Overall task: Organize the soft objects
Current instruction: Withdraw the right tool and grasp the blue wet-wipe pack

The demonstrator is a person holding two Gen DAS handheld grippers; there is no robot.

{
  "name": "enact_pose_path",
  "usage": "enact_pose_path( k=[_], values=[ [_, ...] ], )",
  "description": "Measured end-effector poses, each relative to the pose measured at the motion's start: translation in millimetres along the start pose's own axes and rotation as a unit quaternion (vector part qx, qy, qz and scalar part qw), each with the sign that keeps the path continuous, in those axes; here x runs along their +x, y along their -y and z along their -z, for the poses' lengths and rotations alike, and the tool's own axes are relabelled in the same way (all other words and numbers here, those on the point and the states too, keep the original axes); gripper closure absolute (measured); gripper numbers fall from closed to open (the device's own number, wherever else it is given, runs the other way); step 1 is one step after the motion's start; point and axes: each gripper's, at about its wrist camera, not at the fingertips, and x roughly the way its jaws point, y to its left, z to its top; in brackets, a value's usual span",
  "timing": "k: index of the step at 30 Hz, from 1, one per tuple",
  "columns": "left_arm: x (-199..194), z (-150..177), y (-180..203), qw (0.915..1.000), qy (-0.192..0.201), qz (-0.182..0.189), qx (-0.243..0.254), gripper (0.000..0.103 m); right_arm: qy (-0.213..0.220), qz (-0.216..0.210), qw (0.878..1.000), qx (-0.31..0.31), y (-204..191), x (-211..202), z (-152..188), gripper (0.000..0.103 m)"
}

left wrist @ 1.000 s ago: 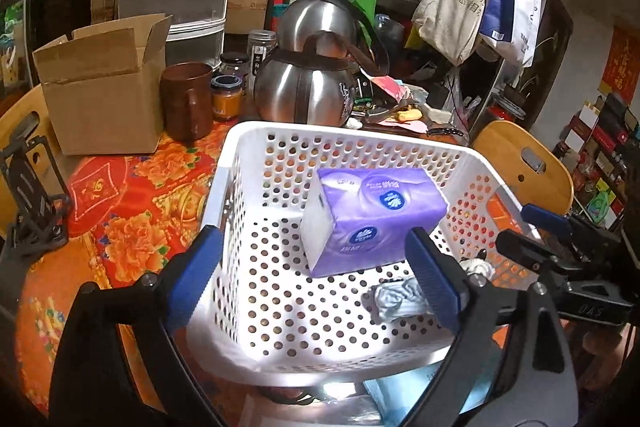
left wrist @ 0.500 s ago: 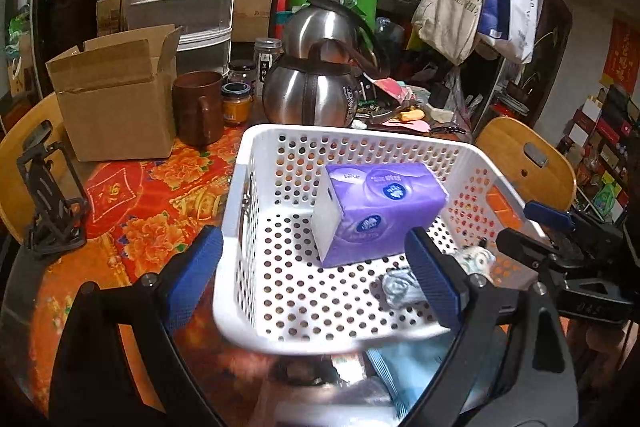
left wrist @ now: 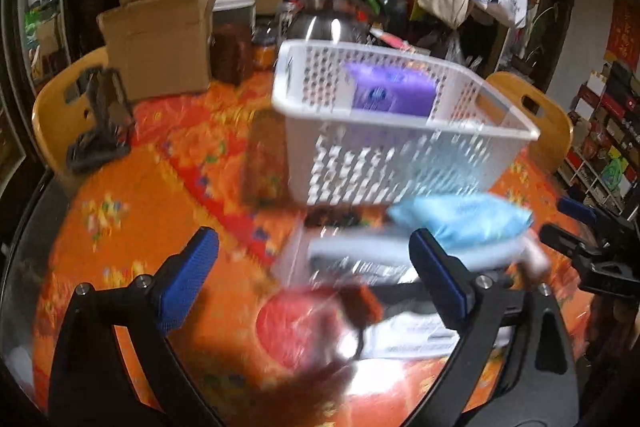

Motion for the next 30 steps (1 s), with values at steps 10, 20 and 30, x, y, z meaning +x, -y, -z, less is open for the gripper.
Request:
enact_pose_path(
  k=[10,20,30],
  values=[
    [26,31,-8,0.9993,-0.027,0.013,-0.020,0.008,-0.011,-0.022,0.999,0.029,7,10,36,0.019],
    [48,9,56,0.9980,-0.034,0.043,0.032,0.008,-0.003,-0.025,1.000,0.004,8,17,8,0.029],
    [78,14,102,0.9914,-0.054,0.093,0.076,0.036,-0.036,-0.083,0.996,0.000,14,47,7,0.047]
  ],
)
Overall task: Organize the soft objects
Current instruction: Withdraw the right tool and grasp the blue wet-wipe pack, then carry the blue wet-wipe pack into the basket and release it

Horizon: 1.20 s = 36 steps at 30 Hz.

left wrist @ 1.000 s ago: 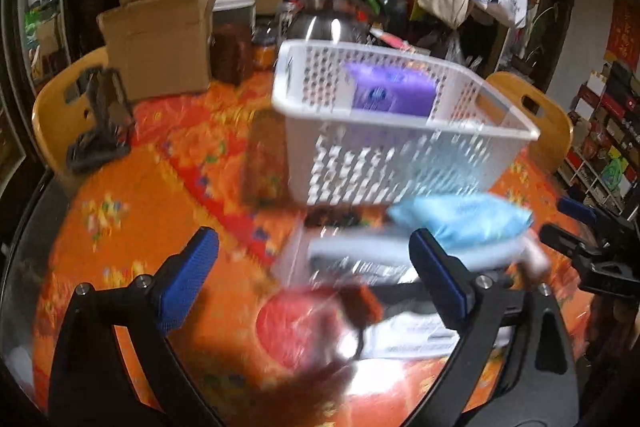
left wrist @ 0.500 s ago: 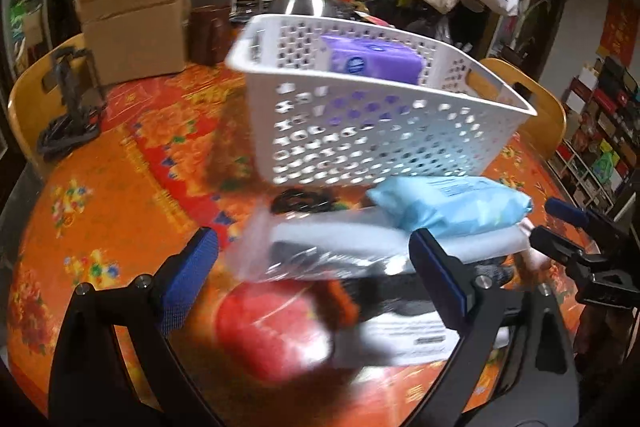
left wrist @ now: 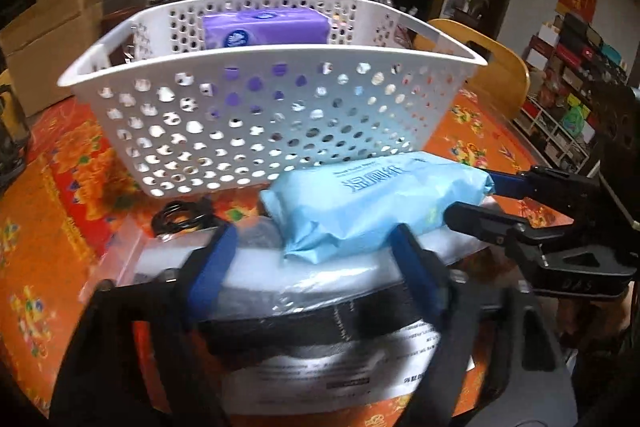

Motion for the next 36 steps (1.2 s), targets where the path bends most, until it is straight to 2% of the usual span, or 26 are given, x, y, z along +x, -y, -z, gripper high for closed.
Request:
enact_pose_path(
  k=[2,4,7,11,16,24,36],
  values=[
    [4,-1,0,0.9997,-0.001,0.024,-0.005,0.055,-0.001,-0.004,1.000,-0.005,-1,0,0,0.056],
    [6,-1,0,0.9988,-0.005,0.047,-0.012,0.056,-0.005,-0.006,1.000,-0.010,-5,1,1,0.064],
    [7,0,5,0.9992,-0.001,0.039,-0.005,0.061,-0.007,0.006,1.000,-0.016,-10,2,1,0.067],
    [5,3,0,0.9983,0.004,0.054,-0.021,0.074,-0.003,0.011,1.000,-0.012,-10,2,2,0.073],
    [4,6,5,0.9988,0.011,0.047,-0.012,0.075,-0.002,0.033,0.999,-0.026,-19,2,4,0.077],
    [-15,7,2,0.9979,0.040,0.049,-0.013,0.075,0.020,0.041,0.998,-0.031,-31,-11,7,0.079],
    [-81,-5,10,0.9950,0.093,0.037,-0.001,0.075,0.065,0.047,0.995,-0.052,-58,-58,-10,0.079]
  ],
)
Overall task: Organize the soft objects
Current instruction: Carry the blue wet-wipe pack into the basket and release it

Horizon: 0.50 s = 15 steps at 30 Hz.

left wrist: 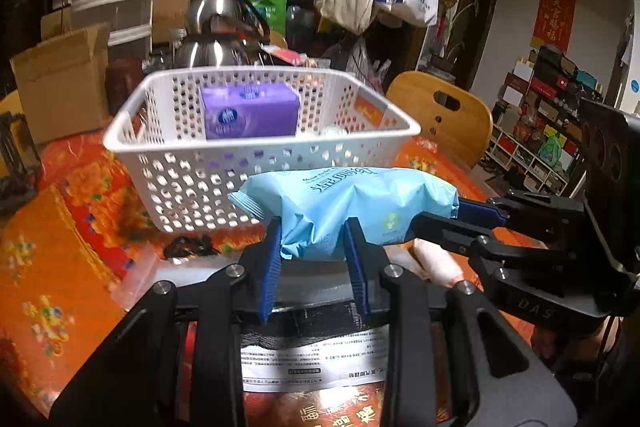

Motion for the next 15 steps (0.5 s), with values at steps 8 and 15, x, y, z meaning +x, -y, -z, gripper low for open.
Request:
enact_pose_path(
  k=[8,15],
  values=[
    [-31,-23,-3,0.9996,0.027,-0.005,-0.004,0.075,0.022,-0.003,1.000,-0.012,-11,-18,-28,0.079],
    [-45,-59,-12,0.9988,0.047,-0.012,-0.003,0.075,0.035,-0.009,0.999,-0.014,-12,-18,-62,0.079]
  ],
)
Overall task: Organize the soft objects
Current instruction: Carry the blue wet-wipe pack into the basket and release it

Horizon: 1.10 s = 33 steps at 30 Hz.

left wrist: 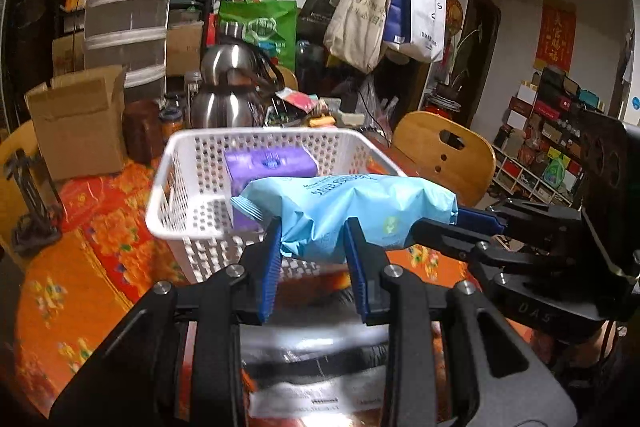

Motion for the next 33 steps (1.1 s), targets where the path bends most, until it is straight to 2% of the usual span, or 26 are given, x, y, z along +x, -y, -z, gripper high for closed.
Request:
enact_pose_path(
  k=[6,14,18,28,31,33],
  values=[
    [9,-41,-8,0.9999,0.006,-0.010,0.006,0.075,-0.001,-0.006,1.000,0.008,11,15,-34,0.079],
    [52,-82,-33,0.9998,-0.011,-0.012,-0.007,0.075,-0.024,-0.012,1.000,0.013,25,50,-62,0.079],
    [75,-85,-44,0.9993,-0.028,-0.020,-0.014,0.075,-0.041,-0.014,0.999,0.014,31,70,-65,0.079],
    [114,-67,-67,0.9973,-0.055,-0.036,-0.033,0.075,-0.063,-0.018,0.998,0.016,33,104,-62,0.077],
    [117,-62,-74,0.9967,-0.058,-0.046,-0.033,0.067,-0.067,0.006,0.998,0.020,35,106,-57,0.075],
    [114,-62,-80,0.9968,-0.053,-0.044,-0.042,0.052,-0.066,0.005,0.997,0.029,38,106,-56,0.068]
  ],
)
